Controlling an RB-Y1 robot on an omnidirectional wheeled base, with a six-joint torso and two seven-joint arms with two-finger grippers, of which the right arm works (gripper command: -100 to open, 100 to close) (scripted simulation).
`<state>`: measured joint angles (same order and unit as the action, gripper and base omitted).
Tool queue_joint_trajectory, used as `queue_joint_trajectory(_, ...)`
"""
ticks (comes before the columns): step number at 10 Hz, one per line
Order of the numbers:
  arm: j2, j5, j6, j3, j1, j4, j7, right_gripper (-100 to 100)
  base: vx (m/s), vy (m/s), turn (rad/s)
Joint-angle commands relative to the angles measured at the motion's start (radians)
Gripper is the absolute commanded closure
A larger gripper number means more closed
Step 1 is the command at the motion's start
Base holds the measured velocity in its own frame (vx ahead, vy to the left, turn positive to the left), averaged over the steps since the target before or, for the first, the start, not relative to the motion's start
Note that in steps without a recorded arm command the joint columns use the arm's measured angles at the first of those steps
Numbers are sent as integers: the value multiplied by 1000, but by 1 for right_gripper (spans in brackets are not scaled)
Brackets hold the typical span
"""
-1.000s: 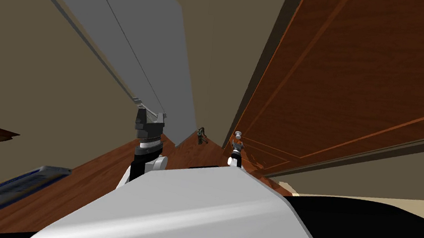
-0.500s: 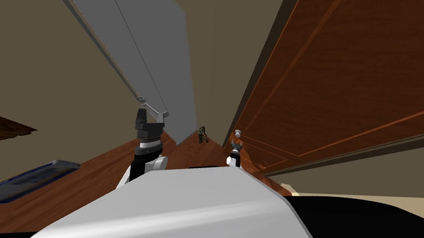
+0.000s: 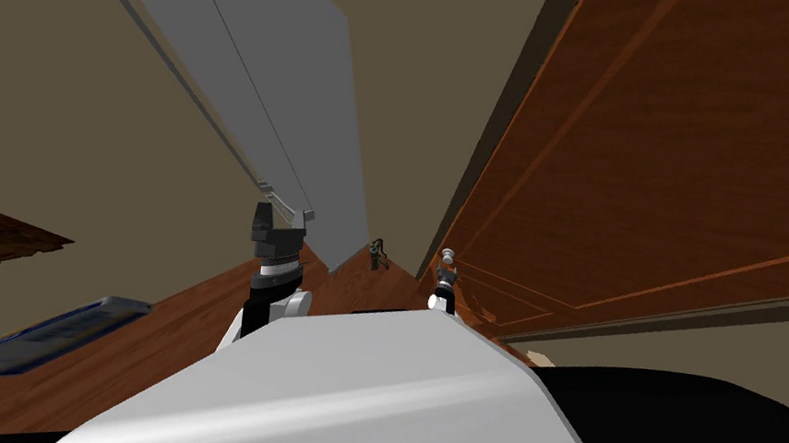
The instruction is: Pull the door open
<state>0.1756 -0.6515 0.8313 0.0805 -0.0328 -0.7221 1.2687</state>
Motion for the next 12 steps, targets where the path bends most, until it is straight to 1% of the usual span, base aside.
queue_joint_trajectory(1, 22, -1, 9, -1, 6, 16, 32, -100, 126, -15, 31)
queue_joint_trajectory(2, 45, -4, 10, 0, 16, 22, 56, -100, 132, -14, 61)
queue_joint_trajectory(3, 55, -6, 11, 0, 20, 25, 67, -100, 139, -15, 50)
queue_joint_trajectory(4, 72, -8, 12, 1, 27, 29, 86, -100, 134, 6, 51)
queue_joint_trajectory(5, 63, -7, 7, 1, 26, 19, 71, -100, 58, 4, 8)
queue_joint_trajectory(6, 63, -7, 7, 1, 26, 19, 71, 100, -9, -6, -28)
queue_joint_trajectory(11, 63, -7, 7, 1, 26, 19, 71, 100, -10, -2, 4)
queue_joint_trajectory(12, 74, 4, 5, -20, 33, 15, 92, 100, -154, -35, 126)
